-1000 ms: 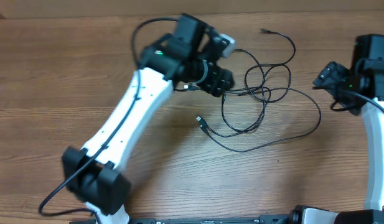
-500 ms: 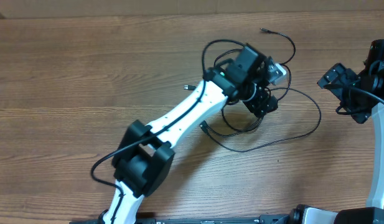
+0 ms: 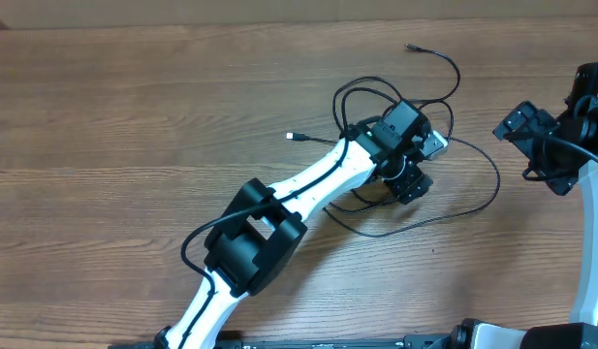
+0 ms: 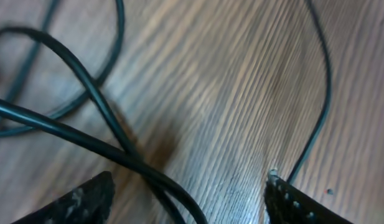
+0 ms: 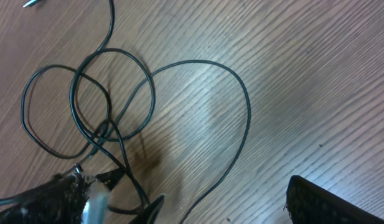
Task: Untangle cables
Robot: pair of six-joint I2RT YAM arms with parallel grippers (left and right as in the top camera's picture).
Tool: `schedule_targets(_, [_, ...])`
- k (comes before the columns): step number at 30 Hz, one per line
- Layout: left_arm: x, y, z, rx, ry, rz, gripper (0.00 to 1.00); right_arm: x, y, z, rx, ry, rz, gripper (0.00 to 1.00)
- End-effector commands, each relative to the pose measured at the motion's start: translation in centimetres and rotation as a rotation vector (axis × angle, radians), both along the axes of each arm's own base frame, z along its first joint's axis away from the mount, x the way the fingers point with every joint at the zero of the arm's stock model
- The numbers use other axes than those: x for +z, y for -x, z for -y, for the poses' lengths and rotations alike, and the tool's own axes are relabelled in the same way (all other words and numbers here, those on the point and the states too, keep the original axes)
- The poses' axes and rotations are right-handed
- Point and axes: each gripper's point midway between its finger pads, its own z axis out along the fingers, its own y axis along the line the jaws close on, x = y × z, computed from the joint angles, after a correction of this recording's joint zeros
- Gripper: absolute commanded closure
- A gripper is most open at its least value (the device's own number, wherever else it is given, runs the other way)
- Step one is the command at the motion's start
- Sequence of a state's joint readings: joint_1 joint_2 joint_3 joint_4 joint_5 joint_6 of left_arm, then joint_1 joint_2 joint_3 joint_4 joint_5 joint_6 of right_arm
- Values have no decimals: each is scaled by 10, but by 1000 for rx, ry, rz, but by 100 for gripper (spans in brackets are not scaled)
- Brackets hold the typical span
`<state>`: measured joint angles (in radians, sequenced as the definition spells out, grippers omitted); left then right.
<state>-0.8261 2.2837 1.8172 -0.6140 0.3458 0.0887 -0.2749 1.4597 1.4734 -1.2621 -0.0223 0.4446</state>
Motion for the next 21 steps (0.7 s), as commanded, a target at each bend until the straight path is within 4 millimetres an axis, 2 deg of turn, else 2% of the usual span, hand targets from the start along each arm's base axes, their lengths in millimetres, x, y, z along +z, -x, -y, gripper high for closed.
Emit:
schedule_targets(1, [-18,3,-5,-9,-56,5,31,10,-2,0,4,4,32,0])
schedule_targets(6, [-23,-2,-17,23,-121,31,61,10,-1,0,4,3,28,0])
schedule_targets(9, [-29,-8,-32,58,-196,51,91,10,-1,0,4,3,27,0])
schedule_targets(10, [-28,-10,-39,78,-222,59,96,10,-1,0,4,3,27,0])
schedule_targets(13, [-16,-24,-61,177,-285,90,96,10,-2,0,4,5,31,0])
schedule_targets(16, [11,-43,-90,309,-324,138,96,10,-2,2,0,15,29,0])
schedule_targets(20, [60,-68,-147,550,-335,150,96,9,2,7,-10,46,8,0])
schedule_targets(21, [83,-75,-179,664,-322,119,96,7,5,7,-11,43,-6,0])
